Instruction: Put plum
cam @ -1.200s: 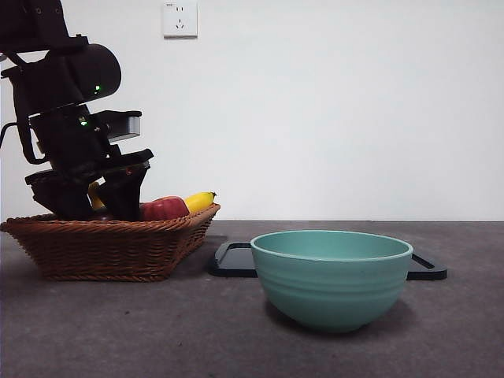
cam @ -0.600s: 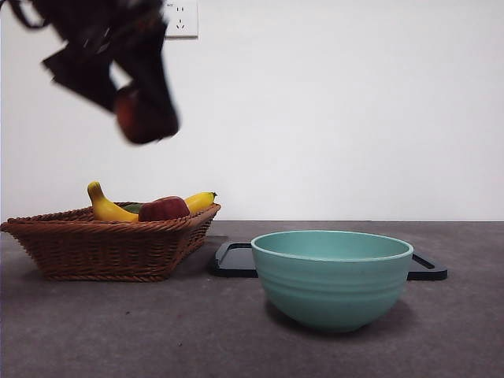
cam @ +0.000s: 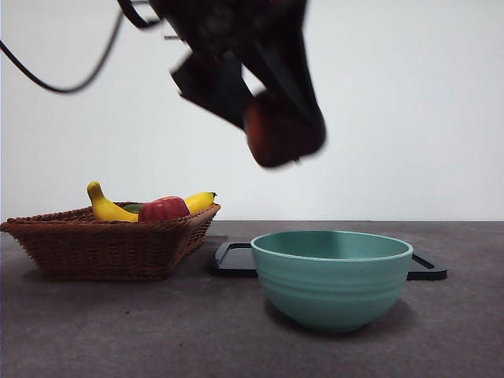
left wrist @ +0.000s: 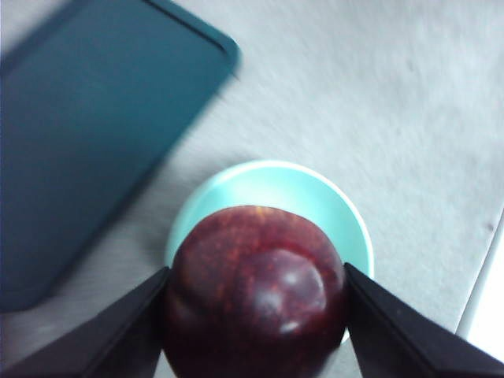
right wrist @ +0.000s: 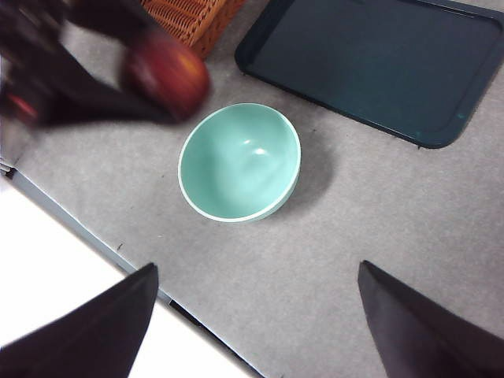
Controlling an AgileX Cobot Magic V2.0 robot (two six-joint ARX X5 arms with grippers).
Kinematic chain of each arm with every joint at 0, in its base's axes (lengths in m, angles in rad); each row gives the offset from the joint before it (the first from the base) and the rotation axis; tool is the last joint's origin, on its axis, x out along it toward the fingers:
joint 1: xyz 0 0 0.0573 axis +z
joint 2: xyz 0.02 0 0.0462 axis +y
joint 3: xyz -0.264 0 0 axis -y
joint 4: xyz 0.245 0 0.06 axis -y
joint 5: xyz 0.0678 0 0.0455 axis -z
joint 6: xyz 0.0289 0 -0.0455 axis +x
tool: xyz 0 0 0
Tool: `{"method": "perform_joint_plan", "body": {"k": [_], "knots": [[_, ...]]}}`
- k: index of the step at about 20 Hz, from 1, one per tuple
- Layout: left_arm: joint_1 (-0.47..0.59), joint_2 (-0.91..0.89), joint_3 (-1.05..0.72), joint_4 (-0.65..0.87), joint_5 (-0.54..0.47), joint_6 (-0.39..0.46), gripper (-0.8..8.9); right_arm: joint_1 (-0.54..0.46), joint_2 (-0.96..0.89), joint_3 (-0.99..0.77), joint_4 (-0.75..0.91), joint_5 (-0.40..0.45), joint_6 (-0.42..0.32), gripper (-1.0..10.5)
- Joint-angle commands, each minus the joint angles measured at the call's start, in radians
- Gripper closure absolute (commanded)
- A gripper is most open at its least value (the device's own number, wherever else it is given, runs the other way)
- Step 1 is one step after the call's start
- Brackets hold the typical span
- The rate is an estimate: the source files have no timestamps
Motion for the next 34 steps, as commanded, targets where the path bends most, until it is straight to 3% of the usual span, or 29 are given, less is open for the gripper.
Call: {"method": "perform_joint_plan", "body": {"k": [1, 16, 19, 21, 29, 34], "knots": [[-0.032, 0.072, 0.02, 0.042, 0.001, -0.005, 5.37, 0.004, 0.004, 0.021, 0.008, 0.0, 0.01, 5.4], [-0.057, 0.296, 0.02, 0.136, -0.008, 0.004, 5.34, 0.004, 0.004, 0.021, 0.008, 0.0, 0.01, 5.4], [-0.057, 0.303, 0.02, 0.134, -0.008, 0.005, 5.2, 0.004, 0.004, 0.021, 0.008, 0.0, 0.01, 5.4], [-0.058, 0.304, 0.02, 0.134, -0.008, 0.005, 4.35, 0.004, 0.004, 0.021, 0.008, 0.0, 0.01, 5.4], [-0.058, 0.285, 0.021, 0.131, -0.007, -0.004, 4.34, 0.004, 0.004, 0.021, 0.008, 0.0, 0.01, 5.4], [-0.053, 0.168, 0.022, 0.132, -0.007, -0.005, 4.35, 0.004, 0.004, 0.021, 0.008, 0.0, 0.009, 5.4]]}}
